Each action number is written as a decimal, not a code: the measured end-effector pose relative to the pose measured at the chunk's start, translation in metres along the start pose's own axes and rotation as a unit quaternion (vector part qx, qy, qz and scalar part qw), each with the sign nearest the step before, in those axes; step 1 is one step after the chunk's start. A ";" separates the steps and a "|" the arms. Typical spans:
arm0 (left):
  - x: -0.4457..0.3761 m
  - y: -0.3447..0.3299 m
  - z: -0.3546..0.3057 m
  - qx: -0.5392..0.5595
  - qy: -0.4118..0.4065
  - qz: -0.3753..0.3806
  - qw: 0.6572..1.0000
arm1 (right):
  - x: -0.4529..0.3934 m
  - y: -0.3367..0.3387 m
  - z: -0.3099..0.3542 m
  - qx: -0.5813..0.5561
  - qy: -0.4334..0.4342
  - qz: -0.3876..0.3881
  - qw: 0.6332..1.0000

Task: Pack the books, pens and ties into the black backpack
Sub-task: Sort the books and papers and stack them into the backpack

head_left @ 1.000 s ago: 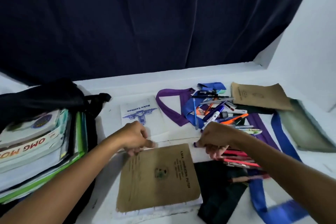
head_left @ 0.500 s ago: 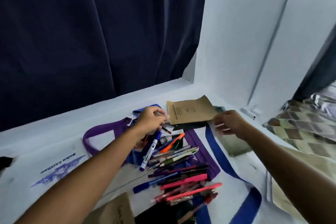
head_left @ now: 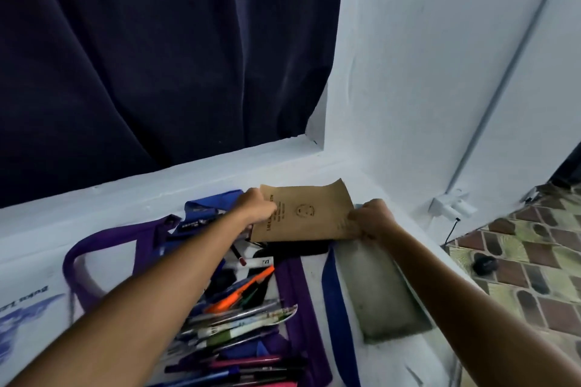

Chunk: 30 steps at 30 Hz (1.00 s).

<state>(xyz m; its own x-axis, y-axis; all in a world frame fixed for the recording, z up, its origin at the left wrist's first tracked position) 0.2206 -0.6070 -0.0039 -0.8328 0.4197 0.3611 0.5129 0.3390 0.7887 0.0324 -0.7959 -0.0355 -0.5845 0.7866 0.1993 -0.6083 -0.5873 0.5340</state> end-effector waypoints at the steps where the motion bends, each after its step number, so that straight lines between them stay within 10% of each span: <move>1: -0.001 -0.001 0.000 0.011 0.008 -0.003 1.000 | -0.002 0.000 0.000 -0.021 -0.012 0.007 1.000; 9: 0.001 0.005 0.010 0.239 0.060 0.057 0.967 | 0.004 0.005 0.016 -0.334 -0.034 0.087 0.938; 15: 0.070 0.066 0.002 0.371 -0.024 -0.238 0.897 | 0.031 0.026 0.053 -0.442 -0.013 0.041 0.896; 22: 0.124 0.047 0.016 0.618 0.005 0.061 0.784 | 0.106 -0.021 0.115 -0.556 0.025 0.097 0.825; 26: 0.141 0.092 0.050 0.718 -0.007 -0.021 0.695 | 0.156 -0.060 0.143 -0.523 0.076 0.138 0.838; 30: 0.162 0.144 0.101 0.672 -0.044 -0.040 0.738 | 0.181 -0.070 0.163 -0.401 0.154 0.097 0.898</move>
<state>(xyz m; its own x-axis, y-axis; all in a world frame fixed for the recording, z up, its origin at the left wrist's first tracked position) 0.1804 -0.4054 0.1176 -0.8856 0.3852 0.2596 0.2548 0.8701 -0.4219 0.0568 -0.5810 0.0971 -0.7667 0.6372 -0.0785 -0.5979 -0.7532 -0.2742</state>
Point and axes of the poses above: each hand's wrist, its own x-axis away from the middle knuckle, its own y-axis out of the back of the hand, z = x × y, the point moved 7 cm from there along -x, towards the middle knuckle, and after that the axes turned 9 degrees about y, right-handed, at the moved point
